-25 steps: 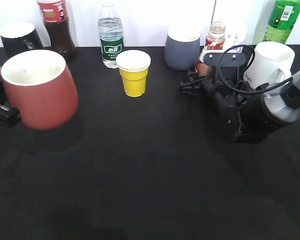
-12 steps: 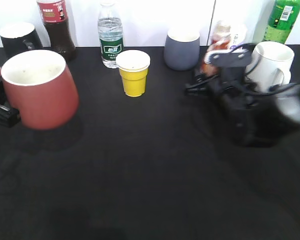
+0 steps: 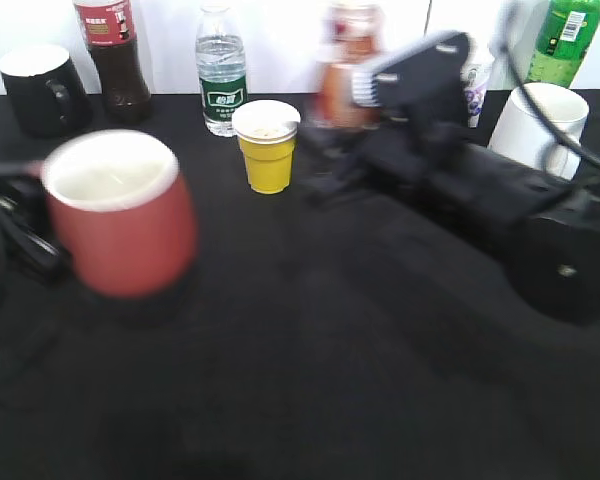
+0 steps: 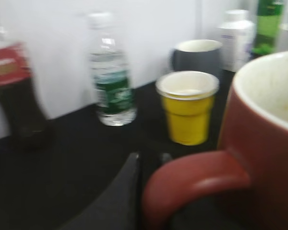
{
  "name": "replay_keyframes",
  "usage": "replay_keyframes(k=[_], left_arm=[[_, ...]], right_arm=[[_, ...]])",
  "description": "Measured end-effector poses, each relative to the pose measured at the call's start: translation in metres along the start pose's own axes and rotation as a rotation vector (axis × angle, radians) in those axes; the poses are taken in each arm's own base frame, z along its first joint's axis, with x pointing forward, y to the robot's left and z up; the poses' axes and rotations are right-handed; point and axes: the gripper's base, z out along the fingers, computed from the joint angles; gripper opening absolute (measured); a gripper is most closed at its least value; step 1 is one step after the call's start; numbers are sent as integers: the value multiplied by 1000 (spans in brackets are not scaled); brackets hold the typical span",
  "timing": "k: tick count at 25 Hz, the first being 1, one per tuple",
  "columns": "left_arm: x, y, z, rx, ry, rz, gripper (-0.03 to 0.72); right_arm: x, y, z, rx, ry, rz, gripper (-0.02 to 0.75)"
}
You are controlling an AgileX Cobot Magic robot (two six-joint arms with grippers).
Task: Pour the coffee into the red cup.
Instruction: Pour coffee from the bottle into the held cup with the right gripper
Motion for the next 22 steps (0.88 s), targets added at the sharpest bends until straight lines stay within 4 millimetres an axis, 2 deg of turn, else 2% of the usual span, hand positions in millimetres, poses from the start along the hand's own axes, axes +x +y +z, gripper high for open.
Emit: replay_keyframes(k=[2,5,14,18,22], left_arm=[[5,-10,5,56,14,0,67],[5,-12,6,69,3,-2,68],[8,-15,6,99,37,47,82],[8,-15,6,100,34,60,85],[2,-16,6,106,-35,60,88]], right_arm=[[-15,13,10,-63,-19,-51,527],[-31,23,21,-173,-50,-234,527],[-28,25,24,-187,-74,-783,527],[-28,25,24,-181,-88,-932,527],[-28,25,24,-179,-93,-977,527]])
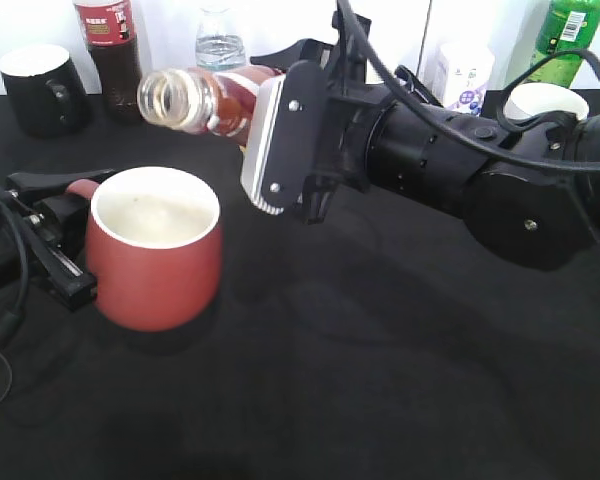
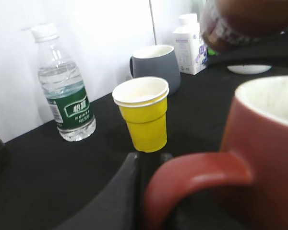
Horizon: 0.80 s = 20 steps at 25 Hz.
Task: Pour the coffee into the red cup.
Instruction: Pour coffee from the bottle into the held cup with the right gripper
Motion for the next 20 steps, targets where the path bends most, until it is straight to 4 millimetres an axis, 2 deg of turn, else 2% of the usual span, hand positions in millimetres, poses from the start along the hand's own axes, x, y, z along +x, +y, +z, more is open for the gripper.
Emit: replay_keyframes(k=[14,20], left_arm=[[-5,-2,0,18,-54,10,91],[-5,-2,0,19,-56,8,91]], right_arm=[[-2,-3,0,35,-16,-253,527],[-1,-7,0,76,-6,-288,527]])
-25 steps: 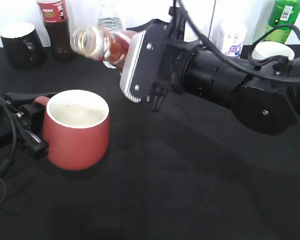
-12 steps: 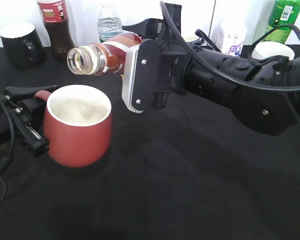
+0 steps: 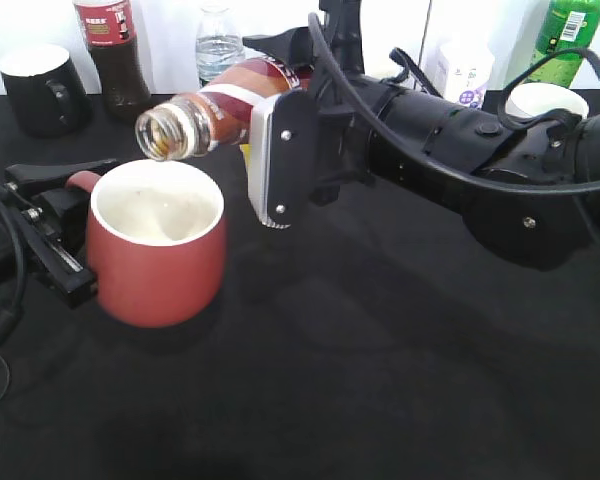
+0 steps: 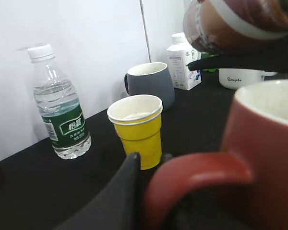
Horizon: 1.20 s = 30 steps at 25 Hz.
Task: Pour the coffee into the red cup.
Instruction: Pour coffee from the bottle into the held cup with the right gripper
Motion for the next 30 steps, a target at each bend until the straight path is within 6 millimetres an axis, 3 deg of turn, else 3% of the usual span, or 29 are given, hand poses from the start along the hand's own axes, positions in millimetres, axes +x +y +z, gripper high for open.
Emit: replay_keyframes(k=[30], left_arm=[[-3,-2,0,17,-27,7,99]], right_arm=[[3,-3,0,32,35,-108,527]])
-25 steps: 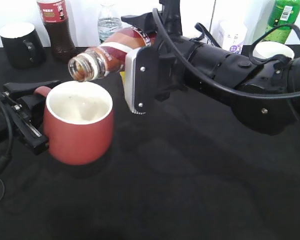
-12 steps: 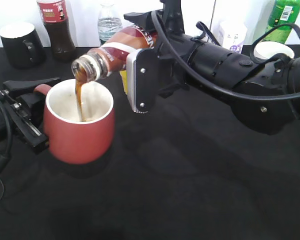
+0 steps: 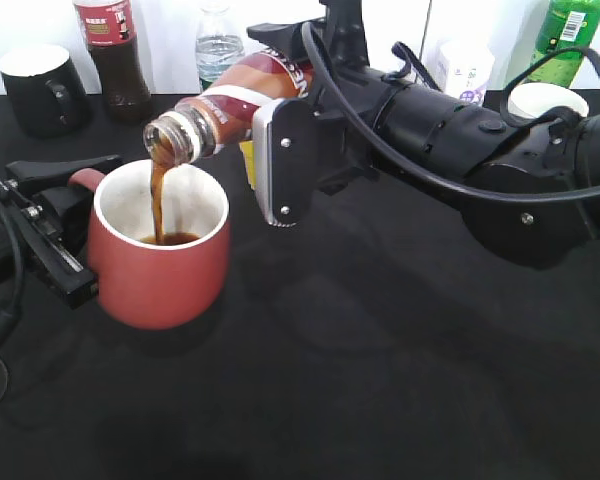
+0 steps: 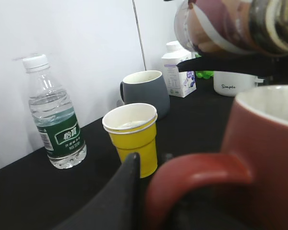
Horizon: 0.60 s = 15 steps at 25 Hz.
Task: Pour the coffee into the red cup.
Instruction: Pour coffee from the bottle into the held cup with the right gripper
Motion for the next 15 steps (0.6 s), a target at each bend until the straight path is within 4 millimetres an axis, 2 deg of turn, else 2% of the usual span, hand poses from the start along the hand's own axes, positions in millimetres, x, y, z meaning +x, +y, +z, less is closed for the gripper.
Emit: replay_keyframes(k=[15], left_arm=[[0,0,0,0,0,0,99]], right_arm=[[0,-1,0,15,-2,-42,527]])
